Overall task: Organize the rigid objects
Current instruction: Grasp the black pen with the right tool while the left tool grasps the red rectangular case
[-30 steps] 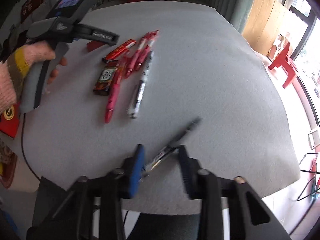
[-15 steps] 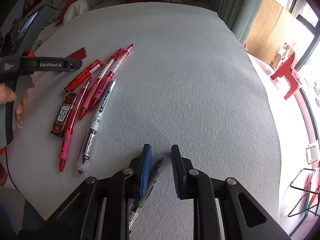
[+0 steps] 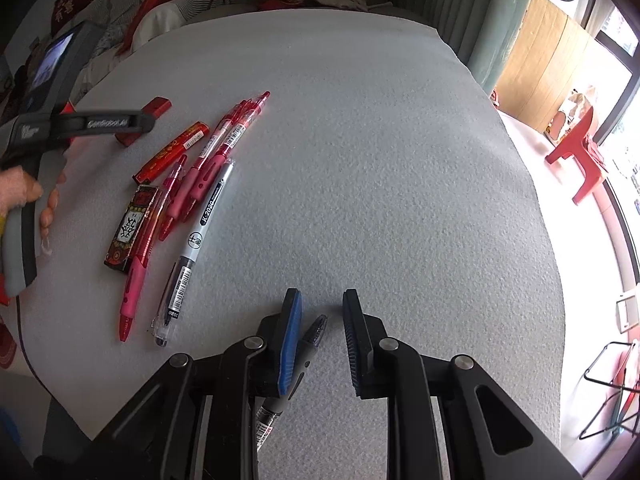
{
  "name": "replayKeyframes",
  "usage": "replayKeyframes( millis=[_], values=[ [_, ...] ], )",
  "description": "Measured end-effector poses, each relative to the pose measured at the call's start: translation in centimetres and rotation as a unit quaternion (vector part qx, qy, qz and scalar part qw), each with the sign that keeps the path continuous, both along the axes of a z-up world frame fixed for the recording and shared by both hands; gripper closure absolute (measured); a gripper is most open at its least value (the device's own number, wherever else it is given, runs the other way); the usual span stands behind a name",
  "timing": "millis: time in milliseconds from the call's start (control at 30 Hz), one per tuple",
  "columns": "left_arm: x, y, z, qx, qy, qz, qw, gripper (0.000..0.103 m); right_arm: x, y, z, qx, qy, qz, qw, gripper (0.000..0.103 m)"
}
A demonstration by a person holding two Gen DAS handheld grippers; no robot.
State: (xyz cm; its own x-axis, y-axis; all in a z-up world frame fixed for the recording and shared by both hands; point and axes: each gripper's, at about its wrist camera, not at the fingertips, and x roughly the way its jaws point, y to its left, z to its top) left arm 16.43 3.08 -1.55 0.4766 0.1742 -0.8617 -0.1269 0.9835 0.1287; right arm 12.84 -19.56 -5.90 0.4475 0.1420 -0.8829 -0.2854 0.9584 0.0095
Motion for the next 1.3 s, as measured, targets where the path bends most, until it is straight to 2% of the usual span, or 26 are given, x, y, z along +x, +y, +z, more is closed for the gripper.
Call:
replayKeyframes(
  millis=[67, 167, 233, 367, 433, 533, 633, 667, 733, 767, 800, 967, 1033, 1067, 1100, 1167, 1200, 1267, 1300],
  values=[
    [-2.1, -0.1, 0.3, -0.02, -0.001, -0.002, 0.9998, 0.0, 0.5, -0.9, -0.1, 0.003, 0.007, -0.016, 1.0, 0.048],
    [-3.8, 0.1, 0.6, -0.024, -0.01, -0.004, 0.9997, 0.0, 0.7, -3.4, 0.4, 0.055, 0.028, -0.063, 0.996, 0.048],
    [-3.4, -0.3, 0.7, -0.02, -0.008, -0.013, 0.9997, 0.0, -0.1, -4.2, 1.0, 0.063, 0.034, -0.081, 0.994, 0.048],
    [-1.6, -1.8, 0.3, -0.011, -0.002, -0.062, 0.998, 0.0, -2.4, -3.6, 1.2, 0.07, 0.046, -0.089, 0.993, 0.048],
    [-1.3, -3.3, -0.3, -0.003, 0.006, -0.096, 0.9954, 0.0, -3.4, -2.1, 1.0, 0.064, 0.052, -0.082, 0.993, 0.048],
    [0.0, -4.7, -0.1, -0.005, 0.008, -0.139, 0.9903, 0.0, -4.6, 0.1, 0.4, 0.03, 0.049, -0.069, 0.996, 0.048],
    [0.6, -4.0, -0.3, -0.051, 0.019, -0.142, 0.9883, 0.0, -5.5, 1.3, 0.0, 0.002, 0.031, -0.064, 0.997, 0.046],
    [0.9, -3.7, -0.3, -0.047, 0.014, -0.147, 0.9879, 0.0, -5.5, 1.3, -0.1, 0.005, 0.033, -0.068, 0.997, 0.046],
    [0.8, -3.6, -0.2, -0.048, 0.016, -0.156, 0.9865, 0.0, -5.3, 1.0, -0.3, 0.023, 0.046, -0.073, 0.996, 0.032],
    [0.9, -3.7, -0.1, -0.047, 0.022, -0.159, 0.9859, 0.0, -5.1, 1.4, -0.6, 0.022, 0.061, -0.061, 0.996, 0.006],
    [1.1, -3.5, 0.0, -0.047, 0.027, -0.159, 0.9857, 0.0, -5.0, 1.9, -1.2, 0.01, 0.081, -0.051, 0.995, 0.0],
    [1.9, -3.7, -0.7, -0.045, 0.029, -0.154, 0.9867, 0.001, -5.5, 2.1, -1.2, 0.007, 0.062, -0.062, 0.996, 0.0],
    [1.6, -3.6, -1.0, -0.046, 0.03, -0.155, 0.9864, 0.002, -5.8, 2.3, -1.0, 0.009, 0.056, -0.058, 0.997, 0.005],
    [1.7, -3.8, -1.0, -0.046, 0.032, -0.159, 0.9857, 0.006, -6.0, 2.4, -0.6, 0.011, 0.047, -0.05, 0.998, 0.02],
    [1.6, -4.0, -1.0, -0.046, 0.031, -0.167, 0.9843, 0.01, -6.5, 2.5, -0.3, 0.012, 0.041, -0.044, 0.998, 0.044],
    [1.2, -4.8, -0.7, -0.046, 0.035, -0.191, 0.9798, 0.029, -6.7, 2.9, 0.2, 0.013, 0.04, -0.029, 0.999, 0.068],
    [1.1, -5.0, -0.5, -0.044, 0.038, -0.197, 0.9786, 0.035, -6.6, 2.9, 0.3, 0.014, 0.043, -0.025, 0.999, 0.083],
    [0.8, -5.2, -0.2, -0.044, 0.047, -0.195, 0.9786, 0.063, -6.3, 2.8, 0.3, 0.013, 0.047, -0.021, 0.999, 0.09],
    [0.5, -5.0, 0.0, -0.045, 0.051, -0.192, 0.9791, 0.065, -6.3, 2.7, 0.3, 0.012, 0.046, -0.018, 0.999, 0.091]
  ],
)
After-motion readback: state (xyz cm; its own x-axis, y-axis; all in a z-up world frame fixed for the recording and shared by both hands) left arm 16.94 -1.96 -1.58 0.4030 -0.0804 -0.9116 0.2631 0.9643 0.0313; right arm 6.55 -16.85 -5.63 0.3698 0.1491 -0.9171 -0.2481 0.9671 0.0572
